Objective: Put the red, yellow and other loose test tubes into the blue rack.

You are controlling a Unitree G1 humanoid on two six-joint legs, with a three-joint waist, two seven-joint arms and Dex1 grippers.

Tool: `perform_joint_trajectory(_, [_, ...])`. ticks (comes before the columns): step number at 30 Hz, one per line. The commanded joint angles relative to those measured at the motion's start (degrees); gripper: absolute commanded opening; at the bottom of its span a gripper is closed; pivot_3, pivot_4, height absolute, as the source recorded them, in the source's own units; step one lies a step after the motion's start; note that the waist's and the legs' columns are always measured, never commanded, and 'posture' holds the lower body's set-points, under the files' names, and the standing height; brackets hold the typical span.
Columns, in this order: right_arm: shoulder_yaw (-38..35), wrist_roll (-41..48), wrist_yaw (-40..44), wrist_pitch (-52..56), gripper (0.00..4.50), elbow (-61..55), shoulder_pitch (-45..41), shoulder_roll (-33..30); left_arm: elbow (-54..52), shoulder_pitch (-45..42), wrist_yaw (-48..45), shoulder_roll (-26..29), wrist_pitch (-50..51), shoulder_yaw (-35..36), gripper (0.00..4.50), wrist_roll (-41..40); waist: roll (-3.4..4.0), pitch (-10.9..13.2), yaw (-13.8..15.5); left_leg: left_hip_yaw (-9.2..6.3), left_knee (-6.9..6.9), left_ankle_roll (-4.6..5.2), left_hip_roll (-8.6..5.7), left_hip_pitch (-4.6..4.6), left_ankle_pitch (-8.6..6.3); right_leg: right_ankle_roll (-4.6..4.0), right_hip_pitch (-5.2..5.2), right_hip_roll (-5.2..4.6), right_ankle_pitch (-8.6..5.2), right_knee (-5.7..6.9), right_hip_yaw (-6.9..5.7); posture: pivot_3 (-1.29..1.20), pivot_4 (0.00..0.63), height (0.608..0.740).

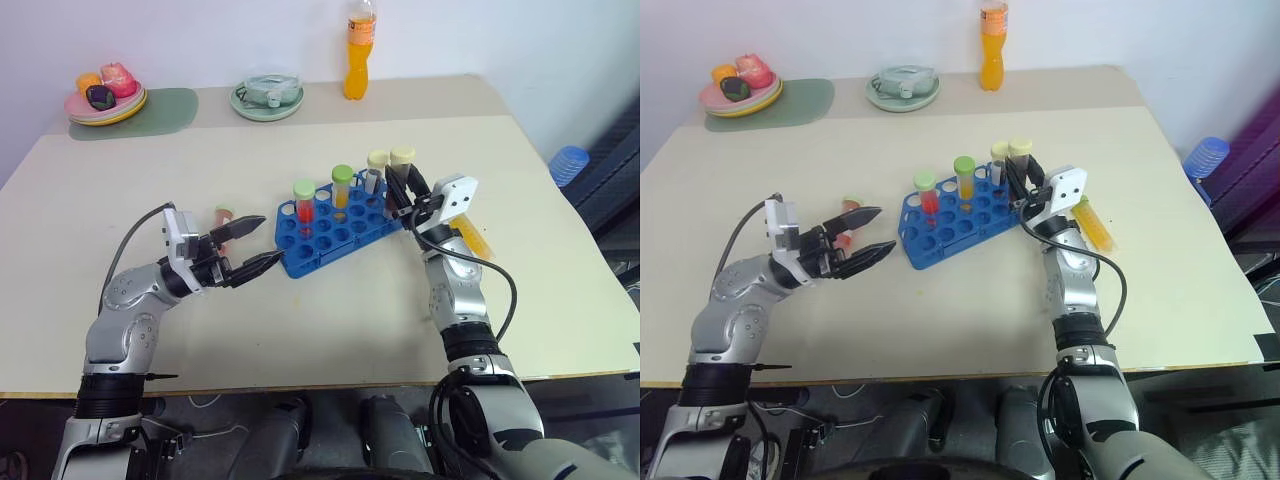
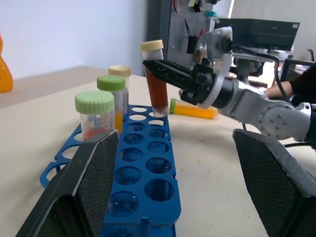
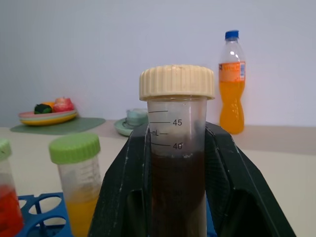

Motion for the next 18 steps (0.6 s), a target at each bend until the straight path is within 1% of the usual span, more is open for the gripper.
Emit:
perform_joint_trajectory(1, [-0.4, 0.2, -0.2, -2.0, 0.83, 0.2, -1.9, 0.5, -0.6, -0.6, -0.2, 0.6, -1.0, 0.4, 3.79, 0.3, 0.0, 0.0, 0.0, 0.0, 0.0, 0.0, 0.0, 0.0, 0.0, 0.0, -0.01, 0.0, 0.0, 0.0, 0.01, 0.0, 0.15, 0.74])
perform_joint_trajectory(7, [-0.3, 0.0, -0.2, -3.1, 0.83, 2.0, -2.1, 0.8, -0.9, -0.4, -0.1, 0.6, -0.9, 0.4, 3.79, 0.5, 0.0, 0.0, 0.0, 0.05, 0.0, -0.01, 0.01, 0.01, 0.01, 0.0, -0.05, 0.01, 0.0, 0.05, 0.07, 0.0, 0.15, 0.74])
perform_joint_trajectory(18, [0.2, -1.8, -1.3, -7.5, 0.83, 7.8, -2.3, 3.3, -1.4, -0.3, -0.4, 0.8, -0.8, 0.2, 3.79, 0.7, -0.01, 0.0, -0.3, 0.22, -0.02, -0.02, 0.1, 0.07, 0.01, -0.02, -0.08, 0.08, 0.02, 0.13, 0.23, 0.0, 0.15, 0.74])
